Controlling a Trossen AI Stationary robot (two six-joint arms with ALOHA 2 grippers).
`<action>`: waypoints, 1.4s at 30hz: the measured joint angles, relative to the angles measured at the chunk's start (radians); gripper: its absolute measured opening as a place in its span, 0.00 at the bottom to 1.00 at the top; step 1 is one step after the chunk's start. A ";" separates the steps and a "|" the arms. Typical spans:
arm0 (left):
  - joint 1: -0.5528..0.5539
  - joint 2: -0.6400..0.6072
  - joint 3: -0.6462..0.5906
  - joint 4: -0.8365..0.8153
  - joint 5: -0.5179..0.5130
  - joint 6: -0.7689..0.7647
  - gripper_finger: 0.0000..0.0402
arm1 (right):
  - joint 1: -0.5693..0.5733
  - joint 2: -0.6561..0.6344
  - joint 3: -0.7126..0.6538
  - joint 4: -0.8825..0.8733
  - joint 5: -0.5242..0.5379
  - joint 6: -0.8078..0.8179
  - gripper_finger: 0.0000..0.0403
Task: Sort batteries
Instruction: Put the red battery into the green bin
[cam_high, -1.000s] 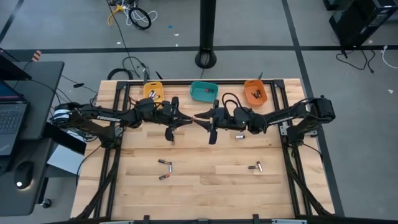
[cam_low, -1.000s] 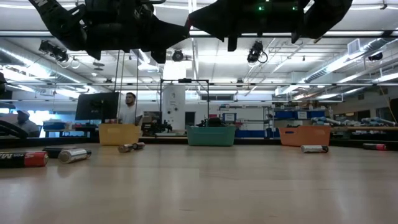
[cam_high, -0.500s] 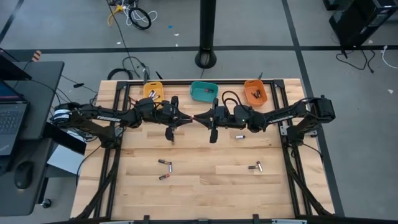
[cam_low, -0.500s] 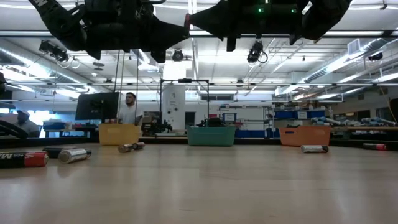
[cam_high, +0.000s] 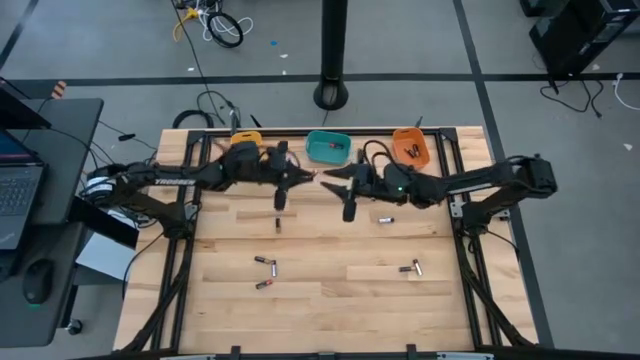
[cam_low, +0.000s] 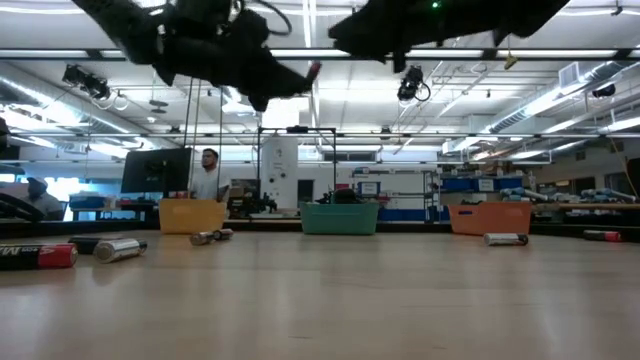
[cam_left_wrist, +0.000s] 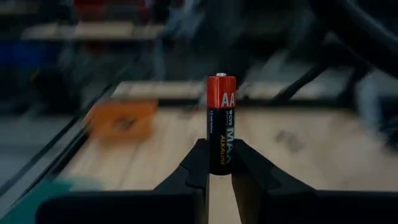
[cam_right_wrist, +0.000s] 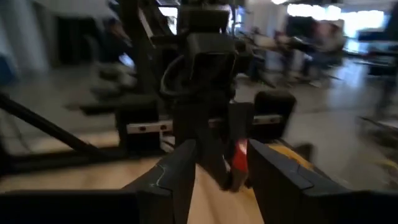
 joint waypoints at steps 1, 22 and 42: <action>0.021 0.005 0.031 -0.078 -0.018 0.028 0.12 | 0.001 -0.031 0.000 -0.062 0.032 -0.007 0.38; 0.273 0.664 0.878 -1.061 -0.123 0.533 0.12 | -0.011 -0.203 -0.023 -0.761 0.157 -0.034 0.02; 0.316 1.006 1.287 -1.327 -0.118 0.703 0.12 | -0.099 -0.217 -0.155 -0.685 0.149 -0.013 0.02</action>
